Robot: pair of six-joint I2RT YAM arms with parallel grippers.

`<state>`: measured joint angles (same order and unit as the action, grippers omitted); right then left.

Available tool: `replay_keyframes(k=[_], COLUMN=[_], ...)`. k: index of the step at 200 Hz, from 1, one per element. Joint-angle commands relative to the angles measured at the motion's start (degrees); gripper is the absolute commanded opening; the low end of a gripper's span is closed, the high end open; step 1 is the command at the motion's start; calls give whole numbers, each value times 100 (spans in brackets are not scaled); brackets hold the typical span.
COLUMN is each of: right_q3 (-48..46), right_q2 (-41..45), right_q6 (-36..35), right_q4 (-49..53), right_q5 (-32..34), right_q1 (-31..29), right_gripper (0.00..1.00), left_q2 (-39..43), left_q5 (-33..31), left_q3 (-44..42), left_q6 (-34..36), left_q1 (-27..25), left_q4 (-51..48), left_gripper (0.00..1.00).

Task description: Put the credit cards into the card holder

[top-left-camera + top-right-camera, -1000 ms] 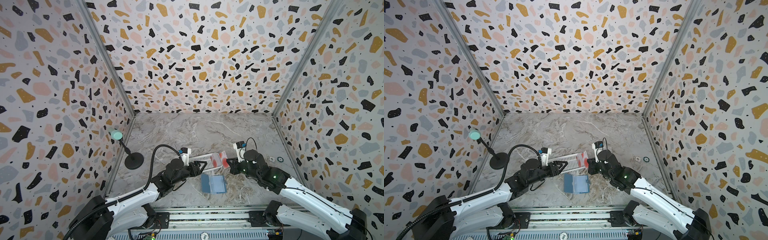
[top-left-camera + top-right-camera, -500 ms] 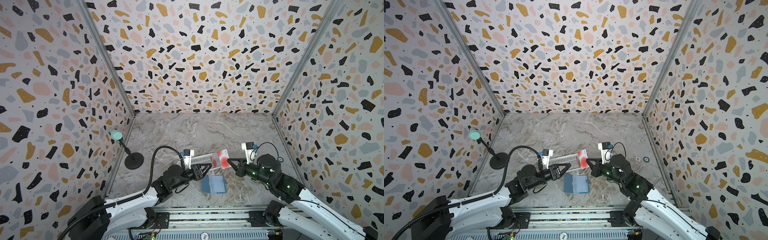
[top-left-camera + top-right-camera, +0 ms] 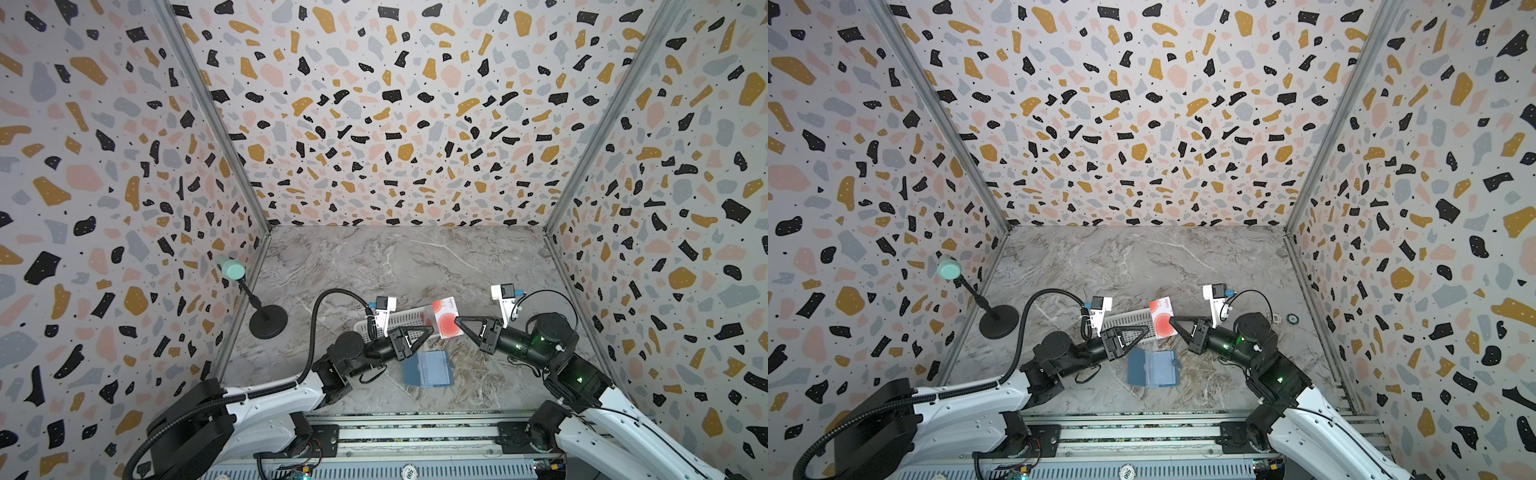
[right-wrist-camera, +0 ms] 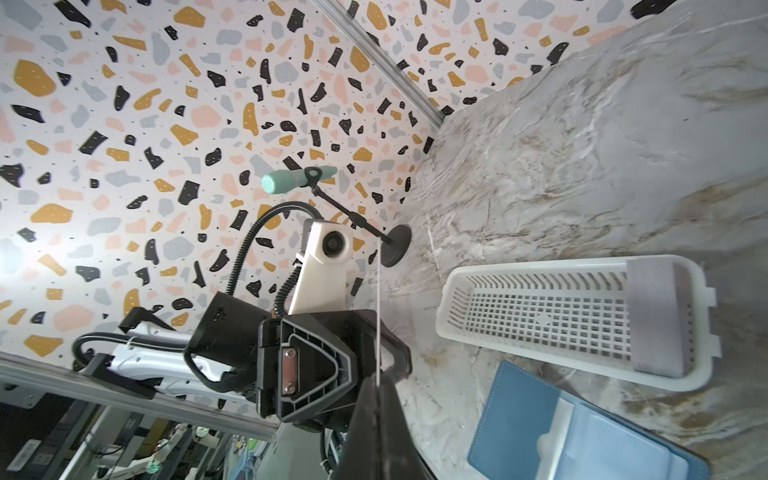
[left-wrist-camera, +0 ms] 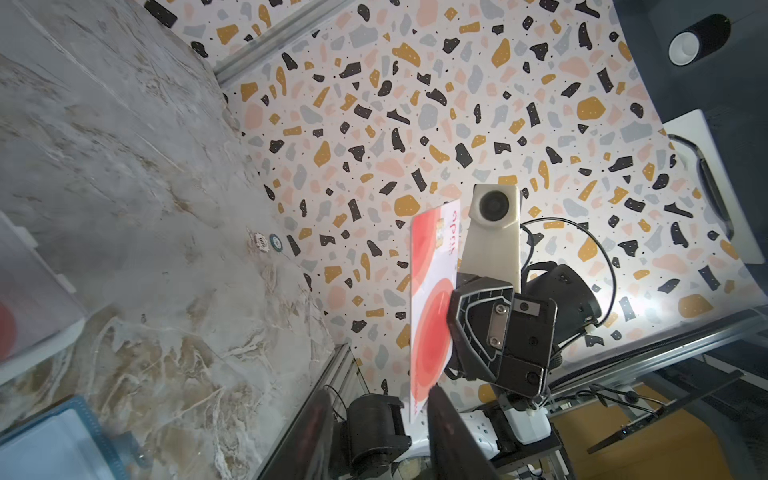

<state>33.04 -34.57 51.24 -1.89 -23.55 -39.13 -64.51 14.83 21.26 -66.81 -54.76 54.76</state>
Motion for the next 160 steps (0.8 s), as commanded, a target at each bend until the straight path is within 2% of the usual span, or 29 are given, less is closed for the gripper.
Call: replay_keyframes(k=[1,36,118,160], right_q3=[-34,-144,-497,-573], right_q2=[1,-68,-109,-71], right_q6=[250,429,709,686], right_q4=[-522,-813,-1124,-896], right_q5=[-368,-581,-610,-441], right_q1=[45,64,123,120], right_gripper=[0,0,0,10], left_q2=[-83,-183,-235,-213], left_q5=[77,53,-96,-267], left_q3=[228,229,210,119], left_q6=[-110,-250,-415,-422], left_q1=[-109,-144,-146,-134], left_q4=[724,1025,1291,1217], left_gripper=[40,37,17,6])
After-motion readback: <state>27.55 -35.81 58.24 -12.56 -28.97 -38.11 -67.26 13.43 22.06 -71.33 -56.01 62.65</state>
